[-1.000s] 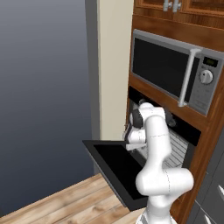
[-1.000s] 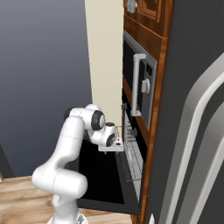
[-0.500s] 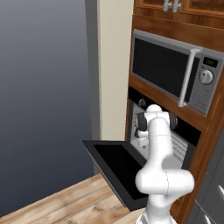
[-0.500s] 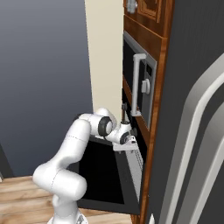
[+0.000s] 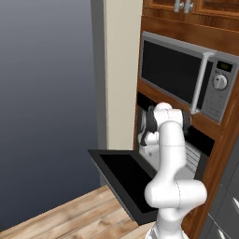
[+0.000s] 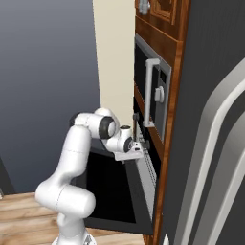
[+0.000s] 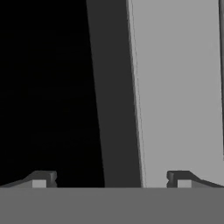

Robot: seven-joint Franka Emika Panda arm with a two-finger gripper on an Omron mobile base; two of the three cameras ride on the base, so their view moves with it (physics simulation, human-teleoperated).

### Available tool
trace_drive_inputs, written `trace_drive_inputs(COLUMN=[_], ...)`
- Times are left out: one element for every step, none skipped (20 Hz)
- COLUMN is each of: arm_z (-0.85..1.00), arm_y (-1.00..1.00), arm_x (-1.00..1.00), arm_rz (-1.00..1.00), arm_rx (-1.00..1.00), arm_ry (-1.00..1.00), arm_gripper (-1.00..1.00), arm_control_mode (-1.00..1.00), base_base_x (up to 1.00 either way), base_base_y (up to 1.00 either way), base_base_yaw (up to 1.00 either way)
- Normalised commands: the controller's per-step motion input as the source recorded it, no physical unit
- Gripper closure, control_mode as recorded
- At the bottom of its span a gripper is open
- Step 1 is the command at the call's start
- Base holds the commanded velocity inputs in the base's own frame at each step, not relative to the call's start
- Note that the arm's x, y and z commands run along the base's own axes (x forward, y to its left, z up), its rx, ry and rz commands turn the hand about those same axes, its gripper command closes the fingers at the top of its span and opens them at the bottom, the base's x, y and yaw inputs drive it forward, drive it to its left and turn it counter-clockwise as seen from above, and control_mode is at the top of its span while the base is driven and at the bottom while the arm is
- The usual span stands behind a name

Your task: Place the fish on the rack of the oven, and slide the rack back inside. Close the oven door.

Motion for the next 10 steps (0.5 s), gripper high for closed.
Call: trace_drive_inputs(arm_z=[0.91, 0.90, 0.91, 0.93, 0.87, 0.83, 0.79, 0.77, 0.74, 0.74], arm_y=[0.31, 0.34, 0.37, 0.41, 0.54, 0.62, 0.71, 0.74, 0.78, 0.78], arm_x=[-0.39, -0.49, -0.45, -0.44, -0.48, -0.51, -0.56, -0.56, -0.58, -0.59], arm_rz=[0.00, 0.00, 0.00, 0.00, 0.00, 0.00, 0.00, 0.00, 0.00, 0.00], arm_rx=[-0.07, -0.06, -0.04, 0.00, 0.00, 0.00, 0.00, 0.00, 0.00, 0.00], arm_ry=[-0.13, -0.13, -0.13, -0.11, -0.10, -0.09, -0.10, -0.08, -0.07, -0.06], arm_gripper=[-1.00, -1.00, -1.00, -1.00, -1.00, -1.00, -1.00, -1.00, -1.00, -1.00], arm_control_mode=[-1.00, -1.00, -1.00, -1.00, -1.00, -1.00, -1.00, -1.00, -1.00, -1.00], base_base_x=[0.00, 0.00, 0.00, 0.00, 0.00, 0.00, 0.00, 0.00, 0.00, 0.00], base_base_y=[0.00, 0.00, 0.00, 0.00, 0.00, 0.00, 0.00, 0.00, 0.00, 0.00], base_base_yaw=[0.00, 0.00, 0.00, 0.00, 0.00, 0.00, 0.00, 0.00, 0.00, 0.00])
